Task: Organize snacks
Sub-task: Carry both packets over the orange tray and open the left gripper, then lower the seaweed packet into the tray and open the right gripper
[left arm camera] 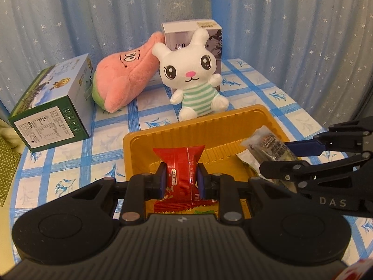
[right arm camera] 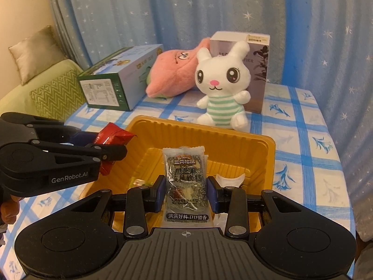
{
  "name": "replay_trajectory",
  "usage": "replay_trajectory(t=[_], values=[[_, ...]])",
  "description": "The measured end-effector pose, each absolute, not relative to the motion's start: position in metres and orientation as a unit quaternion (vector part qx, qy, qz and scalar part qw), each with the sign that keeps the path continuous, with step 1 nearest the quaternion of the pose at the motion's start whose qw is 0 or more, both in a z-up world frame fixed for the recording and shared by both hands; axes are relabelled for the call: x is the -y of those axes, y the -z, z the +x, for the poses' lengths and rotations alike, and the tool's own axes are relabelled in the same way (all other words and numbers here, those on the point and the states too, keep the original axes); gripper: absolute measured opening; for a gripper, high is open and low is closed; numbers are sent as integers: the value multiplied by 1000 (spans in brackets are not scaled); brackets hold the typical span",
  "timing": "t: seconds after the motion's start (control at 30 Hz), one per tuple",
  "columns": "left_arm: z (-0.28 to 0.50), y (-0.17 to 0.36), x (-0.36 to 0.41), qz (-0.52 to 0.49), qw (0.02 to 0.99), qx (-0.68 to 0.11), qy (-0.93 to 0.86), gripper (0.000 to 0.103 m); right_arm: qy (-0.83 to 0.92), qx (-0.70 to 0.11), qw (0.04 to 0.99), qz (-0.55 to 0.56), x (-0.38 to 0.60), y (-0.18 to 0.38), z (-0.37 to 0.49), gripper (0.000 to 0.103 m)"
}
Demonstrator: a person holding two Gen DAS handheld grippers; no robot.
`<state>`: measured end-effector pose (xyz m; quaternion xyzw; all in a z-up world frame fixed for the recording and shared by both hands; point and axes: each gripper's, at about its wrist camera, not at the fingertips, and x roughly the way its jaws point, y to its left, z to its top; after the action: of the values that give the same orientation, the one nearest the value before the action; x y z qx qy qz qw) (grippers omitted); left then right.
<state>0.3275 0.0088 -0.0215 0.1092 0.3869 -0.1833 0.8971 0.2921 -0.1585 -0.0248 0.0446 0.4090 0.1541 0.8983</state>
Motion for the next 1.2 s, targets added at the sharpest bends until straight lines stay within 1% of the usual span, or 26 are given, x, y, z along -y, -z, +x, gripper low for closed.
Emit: replay_trajectory(t=[0.6,0.67,0.7,0.73,1.2], values=[[366,62,13,118,883,-416,184,26,-117,-421,896,76,180,42,302,38],[368,64,13,116,883,-417,183,28,-117,-420,896,78,181,42,303,38],[369,65,13,116,883,-418,180,33,-117,-421,896,78,181,42,303,38],[369,66,13,116,883,-418,178,35,-117,-420,896,78,181,42,303,38],[362,62,-9,99,883,-428,164,35,-123,-428,890,92,180,52,315,38]])
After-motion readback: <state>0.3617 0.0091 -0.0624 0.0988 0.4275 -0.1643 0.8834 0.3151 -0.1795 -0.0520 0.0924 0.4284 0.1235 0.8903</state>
